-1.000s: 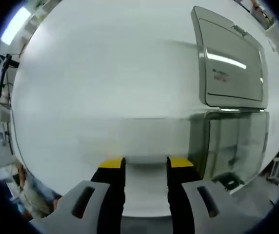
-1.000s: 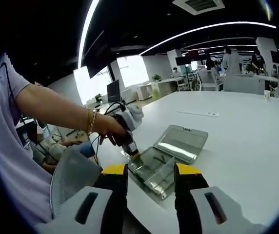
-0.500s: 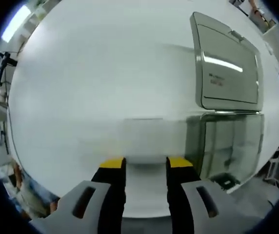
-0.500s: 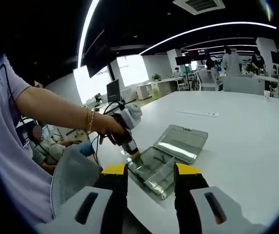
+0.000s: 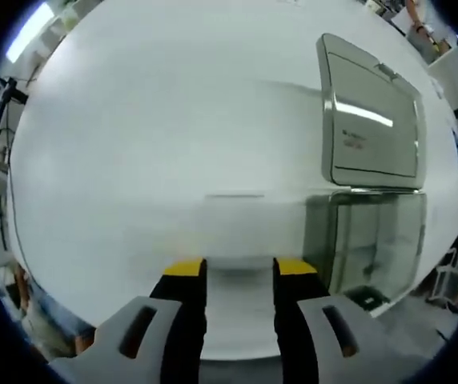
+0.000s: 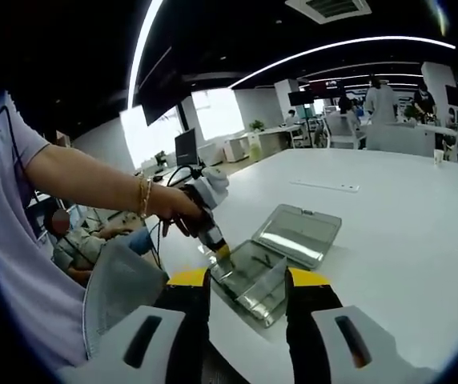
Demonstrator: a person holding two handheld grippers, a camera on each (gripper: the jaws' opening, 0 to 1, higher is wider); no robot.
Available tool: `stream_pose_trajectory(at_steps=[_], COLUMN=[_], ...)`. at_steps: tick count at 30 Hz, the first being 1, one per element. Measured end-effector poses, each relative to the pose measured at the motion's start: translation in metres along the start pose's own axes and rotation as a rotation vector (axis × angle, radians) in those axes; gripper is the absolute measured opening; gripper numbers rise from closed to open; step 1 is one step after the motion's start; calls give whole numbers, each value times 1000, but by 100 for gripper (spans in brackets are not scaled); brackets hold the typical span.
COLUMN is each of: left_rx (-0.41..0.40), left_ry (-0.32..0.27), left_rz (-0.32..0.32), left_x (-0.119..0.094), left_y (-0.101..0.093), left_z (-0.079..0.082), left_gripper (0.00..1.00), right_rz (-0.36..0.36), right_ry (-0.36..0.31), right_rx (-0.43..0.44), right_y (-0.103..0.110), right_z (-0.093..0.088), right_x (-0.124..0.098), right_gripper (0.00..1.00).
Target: Insert the divider into the dual guide fixture by aligning both edges with the guide slots and pushing it downward to the bottom, including one-sided entry, uneven engagement, binding, and posture correction.
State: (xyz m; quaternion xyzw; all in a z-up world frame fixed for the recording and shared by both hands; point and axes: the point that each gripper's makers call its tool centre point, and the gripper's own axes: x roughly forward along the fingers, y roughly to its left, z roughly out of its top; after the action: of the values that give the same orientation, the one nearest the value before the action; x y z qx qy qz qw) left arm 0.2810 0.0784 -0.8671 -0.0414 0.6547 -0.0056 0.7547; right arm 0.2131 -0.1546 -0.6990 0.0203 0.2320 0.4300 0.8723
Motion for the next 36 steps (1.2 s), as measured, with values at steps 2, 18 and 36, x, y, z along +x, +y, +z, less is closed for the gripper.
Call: stream_pose_trajectory(at_steps=[2, 18, 36], left_rx=[-2, -27, -119], left_ry=[-3, -66, -239], left_rz=[-6, -65, -226], left_x=[0, -10, -41], left_y=[0, 4, 9], left_z=[-1, 2, 5], left_gripper=[30, 30, 30], right_rz=[0, 12, 8], right_ry=[4, 10, 11], right_rx=[-1, -5, 11], right_y=[0, 4, 6], right_z=[-1, 0, 5], right_x=[1, 5, 8], right_gripper=[33, 33, 30])
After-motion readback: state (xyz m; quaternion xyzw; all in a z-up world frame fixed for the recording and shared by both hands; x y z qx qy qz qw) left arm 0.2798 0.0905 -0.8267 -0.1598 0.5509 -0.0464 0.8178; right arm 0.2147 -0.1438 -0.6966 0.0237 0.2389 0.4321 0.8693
